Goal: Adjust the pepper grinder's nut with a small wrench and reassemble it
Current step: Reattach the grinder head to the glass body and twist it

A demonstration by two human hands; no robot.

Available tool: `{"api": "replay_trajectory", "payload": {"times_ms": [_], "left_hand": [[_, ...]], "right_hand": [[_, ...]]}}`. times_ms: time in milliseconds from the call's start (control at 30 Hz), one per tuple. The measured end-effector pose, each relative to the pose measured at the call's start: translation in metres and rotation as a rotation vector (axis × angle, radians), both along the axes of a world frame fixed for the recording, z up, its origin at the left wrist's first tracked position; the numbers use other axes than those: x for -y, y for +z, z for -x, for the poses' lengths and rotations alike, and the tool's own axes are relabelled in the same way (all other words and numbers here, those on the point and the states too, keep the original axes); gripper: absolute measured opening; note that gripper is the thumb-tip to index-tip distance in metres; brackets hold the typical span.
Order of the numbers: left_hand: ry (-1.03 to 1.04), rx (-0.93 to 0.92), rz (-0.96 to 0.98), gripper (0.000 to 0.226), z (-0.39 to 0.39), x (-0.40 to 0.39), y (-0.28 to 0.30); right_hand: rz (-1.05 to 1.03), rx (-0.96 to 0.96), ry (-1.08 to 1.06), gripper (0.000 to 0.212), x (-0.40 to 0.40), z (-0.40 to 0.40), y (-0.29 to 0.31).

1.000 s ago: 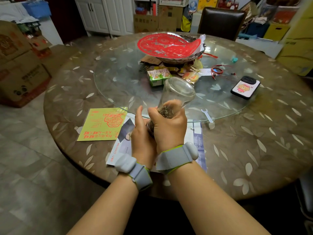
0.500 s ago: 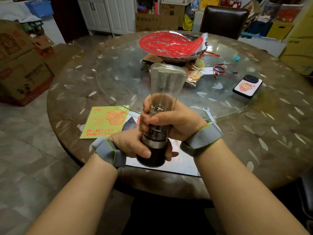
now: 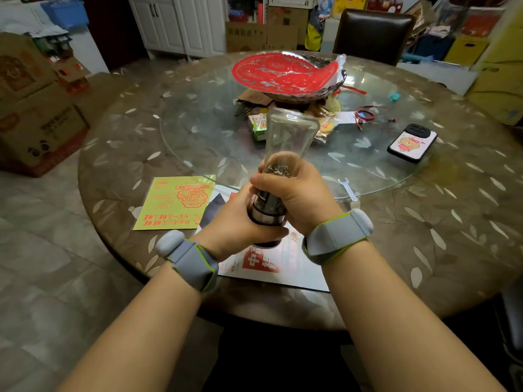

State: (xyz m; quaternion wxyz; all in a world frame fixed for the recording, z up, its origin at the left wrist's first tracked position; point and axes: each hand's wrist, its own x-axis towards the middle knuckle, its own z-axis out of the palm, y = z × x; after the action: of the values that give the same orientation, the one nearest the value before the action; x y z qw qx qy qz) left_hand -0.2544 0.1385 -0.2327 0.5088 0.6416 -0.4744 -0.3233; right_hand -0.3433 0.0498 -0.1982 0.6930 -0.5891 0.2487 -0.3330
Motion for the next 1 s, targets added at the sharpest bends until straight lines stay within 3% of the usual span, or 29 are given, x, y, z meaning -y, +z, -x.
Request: {"api": "replay_trajectory", "payload": {"times_ms": [100,200,300,367,467,567,700,800,900,1000], "left_hand": [[0.102,0.032,0.039,0.083,0.007,0.004,-0.008],[0.229,-0.147,0.078,0.067,0.023,0.005,-0.007],[0.499,0.110,0.105,0.065,0.036,0.008,-0.016],[0.592,0.114,0.110,0.061,0.039,0.010,-0.021],[0.755,0.315,0.049,0.067,0.038,0.018,-0.035],[0.813,0.320,0.054,0.068,0.038,0.018,-0.039],[0.700,0.292,0.079,0.071,0.031,0.015,-0.041],[0.519,0.252,0.055,0.089,0.026,0.005,-0.025],[0.276,0.195,-0.019,0.117,0.013,0.000,-0.014],[0.023,0.010,-0.065,0.114,-0.005,-0.003,-0.003]], "right_hand": [[0.069,-0.067,-0.166,0.022,-0.007,-0.004,-0.004],[0.139,-0.095,-0.360,0.022,-0.018,-0.009,-0.007],[0.077,-0.043,-0.560,0.028,-0.035,-0.014,-0.009],[-0.045,0.047,-0.633,0.031,-0.045,-0.016,-0.009],[-0.231,0.170,-0.673,0.033,-0.052,-0.017,-0.009],[-0.275,0.212,-0.686,0.035,-0.056,-0.016,-0.009],[-0.253,0.200,-0.611,0.034,-0.053,-0.016,-0.011],[-0.107,0.053,-0.491,0.031,-0.038,-0.012,-0.014],[0.044,-0.020,-0.273,0.027,-0.020,-0.004,-0.013],[0.055,0.053,-0.006,0.025,-0.006,0.000,-0.008]]}}
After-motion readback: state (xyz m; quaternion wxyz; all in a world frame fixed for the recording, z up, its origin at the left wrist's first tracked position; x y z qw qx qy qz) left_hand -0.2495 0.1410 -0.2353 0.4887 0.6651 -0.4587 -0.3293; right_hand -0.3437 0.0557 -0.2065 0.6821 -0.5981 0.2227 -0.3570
